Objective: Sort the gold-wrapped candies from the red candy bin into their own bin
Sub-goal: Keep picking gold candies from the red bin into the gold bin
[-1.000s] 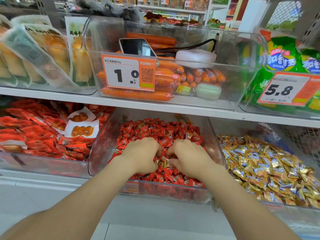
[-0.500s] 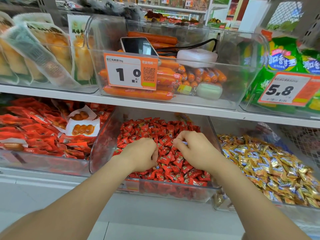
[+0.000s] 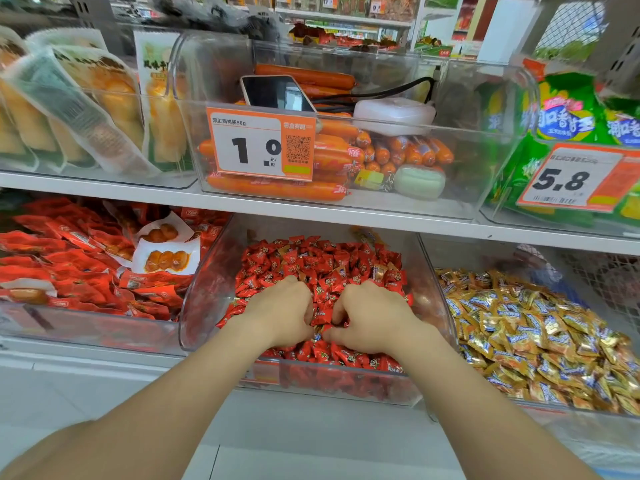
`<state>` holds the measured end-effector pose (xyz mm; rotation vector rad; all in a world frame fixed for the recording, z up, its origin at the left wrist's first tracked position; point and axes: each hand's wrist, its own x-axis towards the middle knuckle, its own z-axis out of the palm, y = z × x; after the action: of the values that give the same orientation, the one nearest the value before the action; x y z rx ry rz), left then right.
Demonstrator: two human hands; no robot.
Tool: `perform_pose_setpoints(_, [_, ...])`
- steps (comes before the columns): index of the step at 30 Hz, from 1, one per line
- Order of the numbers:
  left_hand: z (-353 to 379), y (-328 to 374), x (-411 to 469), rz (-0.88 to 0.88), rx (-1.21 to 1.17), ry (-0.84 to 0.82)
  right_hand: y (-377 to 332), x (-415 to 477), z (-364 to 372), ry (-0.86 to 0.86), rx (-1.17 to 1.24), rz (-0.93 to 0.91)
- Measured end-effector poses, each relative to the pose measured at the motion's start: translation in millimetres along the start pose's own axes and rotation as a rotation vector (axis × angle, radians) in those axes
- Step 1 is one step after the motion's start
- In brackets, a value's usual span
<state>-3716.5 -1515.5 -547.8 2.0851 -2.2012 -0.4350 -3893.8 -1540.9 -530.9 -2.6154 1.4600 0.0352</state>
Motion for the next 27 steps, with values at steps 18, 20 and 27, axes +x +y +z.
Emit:
perform_pose_setpoints(18, [-32,0,-14,-0.030,-0.217,0.027,23,-30,-24,0.044,0.419,-0.017])
perform_pose_setpoints(20, [-36,-5,-18,-0.049,-0.246,0.009,22,-37,-29,0.056,0.496,0.001])
perform_pose_setpoints(27, [-31,-6,-14,-0.006,-0.265,0.121,20,-30,-34,0.206,0.796,0.228])
